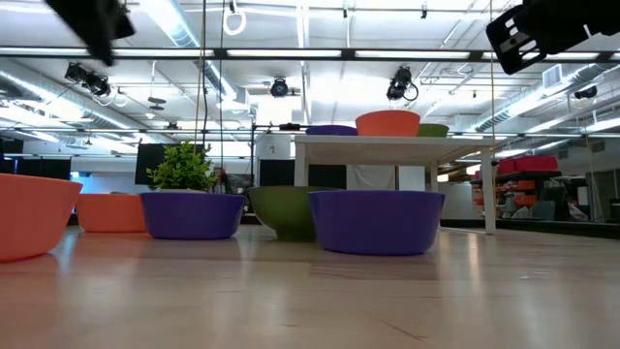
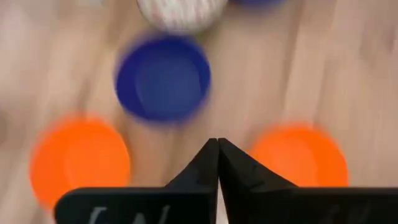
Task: Pick & Place Mini bowls
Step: Stack the white red patterned bowl on top of the other white red patterned bowl on the shelf
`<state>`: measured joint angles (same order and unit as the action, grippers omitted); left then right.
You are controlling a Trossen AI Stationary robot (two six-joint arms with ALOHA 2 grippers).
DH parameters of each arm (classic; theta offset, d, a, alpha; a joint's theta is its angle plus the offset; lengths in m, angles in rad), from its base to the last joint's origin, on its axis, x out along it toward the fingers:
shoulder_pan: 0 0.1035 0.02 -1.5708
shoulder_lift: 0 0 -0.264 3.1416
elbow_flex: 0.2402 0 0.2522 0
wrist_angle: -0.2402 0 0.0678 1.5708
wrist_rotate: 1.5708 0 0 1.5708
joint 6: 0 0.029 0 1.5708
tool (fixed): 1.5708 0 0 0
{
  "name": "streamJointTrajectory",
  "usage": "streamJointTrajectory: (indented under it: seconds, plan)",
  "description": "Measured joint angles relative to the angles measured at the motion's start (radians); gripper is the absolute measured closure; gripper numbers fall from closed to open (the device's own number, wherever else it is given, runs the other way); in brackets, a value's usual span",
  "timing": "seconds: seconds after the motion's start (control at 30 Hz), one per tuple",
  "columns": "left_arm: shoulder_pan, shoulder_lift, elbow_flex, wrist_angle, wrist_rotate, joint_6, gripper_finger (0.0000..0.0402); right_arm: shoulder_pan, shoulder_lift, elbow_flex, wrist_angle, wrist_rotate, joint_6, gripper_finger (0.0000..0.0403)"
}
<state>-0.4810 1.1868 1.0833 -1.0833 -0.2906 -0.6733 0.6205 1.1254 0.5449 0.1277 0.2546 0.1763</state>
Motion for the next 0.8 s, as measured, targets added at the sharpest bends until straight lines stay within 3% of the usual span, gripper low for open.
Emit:
streamJointTrajectory:
  seconds: [0.23,0.47,0.6,0.8]
  plan:
    - [-0.126,0.183,0.03,-0.196,0.259,-0.187,0.0289,0.0,0.0,0.0,0.002,0.0,-0.001,0.0343]
    - [-0.257,0.268,-0.039,-0.218,0.269,-0.267,0.0187,0.0,0.0,0.0,0.002,0.0,-0.005,0.0344]
    - [-0.323,0.268,-0.112,-0.1,0.229,-0.264,0.0183,0.0,0.0,0.0,0.002,0.0,-0.006,0.0344]
    - [-0.358,0.268,-0.199,-0.053,0.177,-0.264,0.0215,0.0,0.0,0.0,0.007,0.0,-0.026,0.0344]
